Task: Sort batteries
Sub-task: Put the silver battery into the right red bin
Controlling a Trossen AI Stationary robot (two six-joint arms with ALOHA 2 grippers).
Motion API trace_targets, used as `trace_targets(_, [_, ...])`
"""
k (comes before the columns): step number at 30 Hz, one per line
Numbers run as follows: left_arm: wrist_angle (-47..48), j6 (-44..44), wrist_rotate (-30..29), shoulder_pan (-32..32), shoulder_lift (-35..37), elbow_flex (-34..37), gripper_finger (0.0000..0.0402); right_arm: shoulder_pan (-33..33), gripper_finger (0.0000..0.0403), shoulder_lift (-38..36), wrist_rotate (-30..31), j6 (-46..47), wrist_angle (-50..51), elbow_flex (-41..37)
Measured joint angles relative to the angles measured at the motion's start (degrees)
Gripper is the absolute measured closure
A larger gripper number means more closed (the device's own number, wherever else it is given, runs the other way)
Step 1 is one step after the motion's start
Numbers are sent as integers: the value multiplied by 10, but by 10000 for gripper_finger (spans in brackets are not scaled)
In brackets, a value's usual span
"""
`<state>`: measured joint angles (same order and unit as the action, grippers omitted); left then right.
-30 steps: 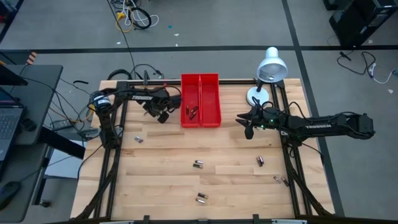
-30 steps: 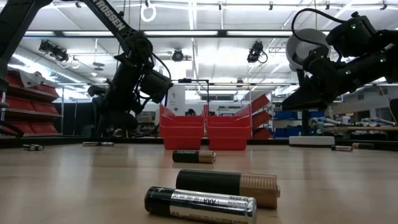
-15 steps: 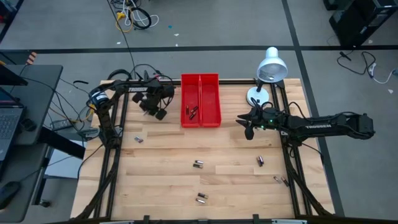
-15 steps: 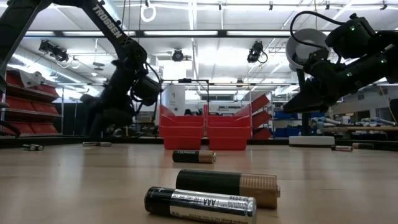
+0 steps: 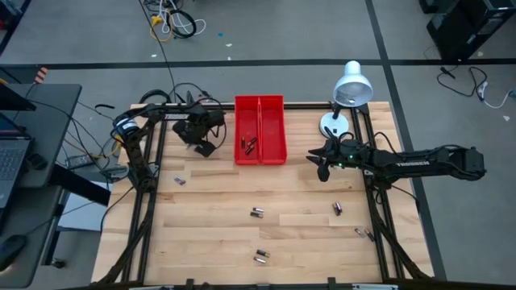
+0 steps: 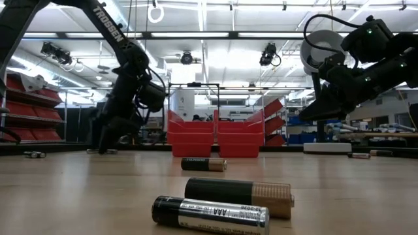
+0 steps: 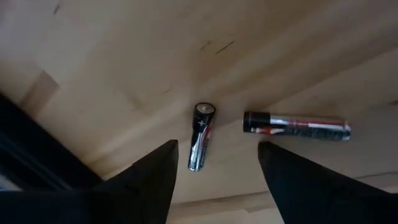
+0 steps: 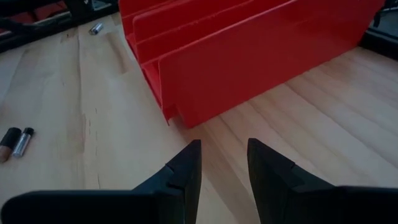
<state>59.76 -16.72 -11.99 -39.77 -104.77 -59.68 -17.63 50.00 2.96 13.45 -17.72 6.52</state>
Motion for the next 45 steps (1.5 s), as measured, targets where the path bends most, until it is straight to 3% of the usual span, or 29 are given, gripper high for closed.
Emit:
trace_targets(10, [-33,34,56,-27,2,26,201,0,286,0,0,1,-1,0])
trace_targets(23, [-7,12,101,-26,-4,13,363,0,286,0,0,1,-1,0])
trace_targets(29, [-4,-52,92,-16,32,19,360,0,286,0,0,1,-1,0])
trace_targets(36, [-5,-118,92,18,164,18,350,0,286,0,0,1,-2,0])
trace_targets(40, [-95,-143,91,57,233,18,357,0,286,0,0,1,-3,0])
trace_targets(45, [-306,-150,91,104,251,17,357,0,286,0,1,1,-17,0])
